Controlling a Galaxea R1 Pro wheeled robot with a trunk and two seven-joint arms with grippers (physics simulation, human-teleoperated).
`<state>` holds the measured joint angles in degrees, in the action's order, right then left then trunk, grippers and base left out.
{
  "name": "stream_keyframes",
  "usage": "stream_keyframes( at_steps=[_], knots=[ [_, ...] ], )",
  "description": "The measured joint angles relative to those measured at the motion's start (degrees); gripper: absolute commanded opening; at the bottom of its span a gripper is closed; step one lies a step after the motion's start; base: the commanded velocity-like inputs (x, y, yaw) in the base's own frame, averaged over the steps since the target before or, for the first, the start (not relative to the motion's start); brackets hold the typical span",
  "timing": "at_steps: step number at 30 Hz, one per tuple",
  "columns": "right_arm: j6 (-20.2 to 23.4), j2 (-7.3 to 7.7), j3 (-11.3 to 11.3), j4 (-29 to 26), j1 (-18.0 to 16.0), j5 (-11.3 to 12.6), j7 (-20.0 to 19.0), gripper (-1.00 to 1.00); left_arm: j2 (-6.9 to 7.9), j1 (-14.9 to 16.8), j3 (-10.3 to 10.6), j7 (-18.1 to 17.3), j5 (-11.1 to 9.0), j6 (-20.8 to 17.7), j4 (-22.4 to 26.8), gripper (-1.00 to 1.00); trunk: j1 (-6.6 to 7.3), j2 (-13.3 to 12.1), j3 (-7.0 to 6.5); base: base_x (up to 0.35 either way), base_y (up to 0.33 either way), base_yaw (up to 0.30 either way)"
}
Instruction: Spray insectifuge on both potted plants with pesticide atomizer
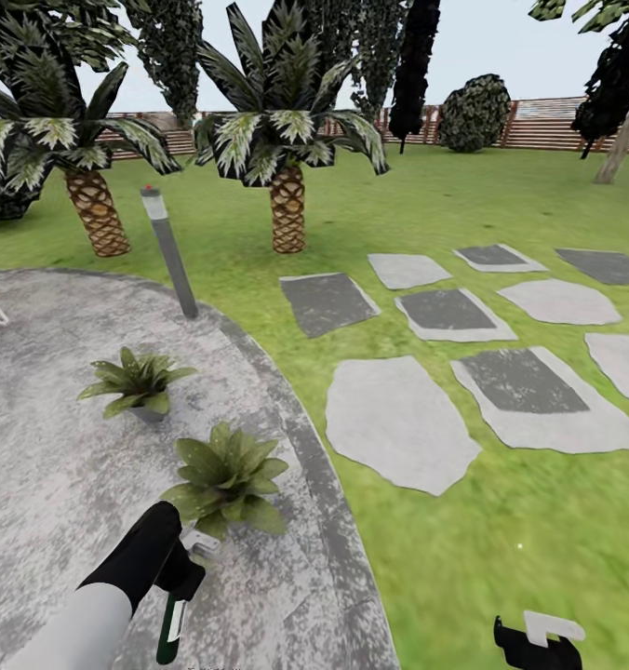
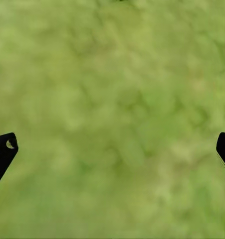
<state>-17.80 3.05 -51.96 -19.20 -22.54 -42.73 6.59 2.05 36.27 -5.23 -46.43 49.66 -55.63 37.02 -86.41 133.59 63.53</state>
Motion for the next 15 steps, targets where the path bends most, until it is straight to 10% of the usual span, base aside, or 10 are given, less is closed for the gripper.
stream_keyframes(
  at_steps=[15],
  knots=[
    [0.0,-0.15,0.1,0.0,0.0,0.0,0.0,1.0,0.29,0.0,0.1,0.0,0.1,-0.2,1.4,-1.0,0.0,0.0,0.37,-0.016,-0.191,0.254]
  ],
)
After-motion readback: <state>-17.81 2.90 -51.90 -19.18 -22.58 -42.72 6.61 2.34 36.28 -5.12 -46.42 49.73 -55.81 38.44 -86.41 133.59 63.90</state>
